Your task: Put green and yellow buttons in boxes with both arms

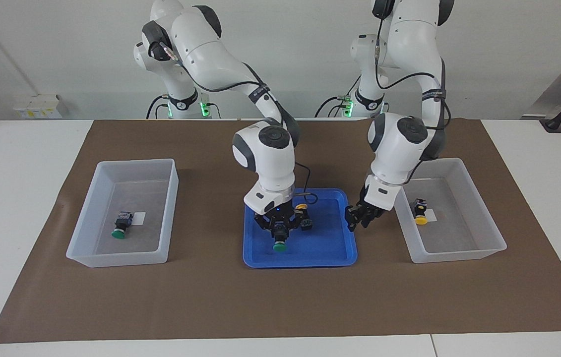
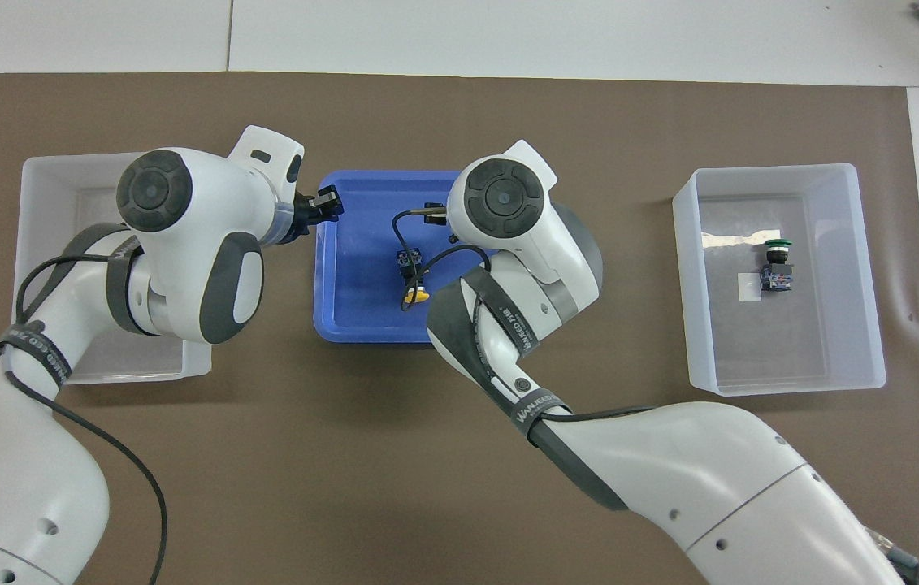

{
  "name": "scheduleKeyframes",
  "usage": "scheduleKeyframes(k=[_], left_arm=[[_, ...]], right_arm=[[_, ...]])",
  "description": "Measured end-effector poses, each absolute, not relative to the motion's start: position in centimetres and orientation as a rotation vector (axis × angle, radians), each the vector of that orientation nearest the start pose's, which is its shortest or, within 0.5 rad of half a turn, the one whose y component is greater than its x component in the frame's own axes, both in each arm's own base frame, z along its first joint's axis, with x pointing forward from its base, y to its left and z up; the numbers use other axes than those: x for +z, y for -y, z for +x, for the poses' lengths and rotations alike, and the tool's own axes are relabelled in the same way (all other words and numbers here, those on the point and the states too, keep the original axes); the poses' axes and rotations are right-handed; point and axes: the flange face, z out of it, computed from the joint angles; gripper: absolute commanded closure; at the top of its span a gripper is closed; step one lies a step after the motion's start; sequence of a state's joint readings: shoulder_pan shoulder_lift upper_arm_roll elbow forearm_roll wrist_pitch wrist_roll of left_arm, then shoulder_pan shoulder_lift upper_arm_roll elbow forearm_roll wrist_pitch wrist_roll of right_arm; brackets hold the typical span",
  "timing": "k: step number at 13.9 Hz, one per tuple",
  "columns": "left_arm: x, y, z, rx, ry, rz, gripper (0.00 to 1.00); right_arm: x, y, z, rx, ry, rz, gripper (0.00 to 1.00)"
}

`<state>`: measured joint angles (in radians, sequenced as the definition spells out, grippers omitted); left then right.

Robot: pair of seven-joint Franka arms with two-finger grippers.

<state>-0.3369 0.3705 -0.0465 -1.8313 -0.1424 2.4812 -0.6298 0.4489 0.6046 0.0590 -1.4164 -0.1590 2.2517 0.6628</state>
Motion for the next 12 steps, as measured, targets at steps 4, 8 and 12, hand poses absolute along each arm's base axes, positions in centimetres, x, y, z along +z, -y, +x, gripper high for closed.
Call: scheduleKeyframes(k=[4, 8, 12], left_arm=[[34.9, 27.6, 60.5, -0.288, 0.614, -3.318, 0.50], [34.1, 31.1, 58.2, -0.250, 0.513, -3.334, 0.50], [32.3, 34.9, 55.0, -0.188, 0.395, -3.338, 0.50]], right_arm=[[42.3, -24.6, 64.8, -0.408, -0.199, -3.102, 1.00], [44.4, -14.8, 63.1, -0.395, -0.248, -3.144, 1.00], [45.0, -8.1, 61.3, -0.351, -0.228, -3.151, 1.00]])
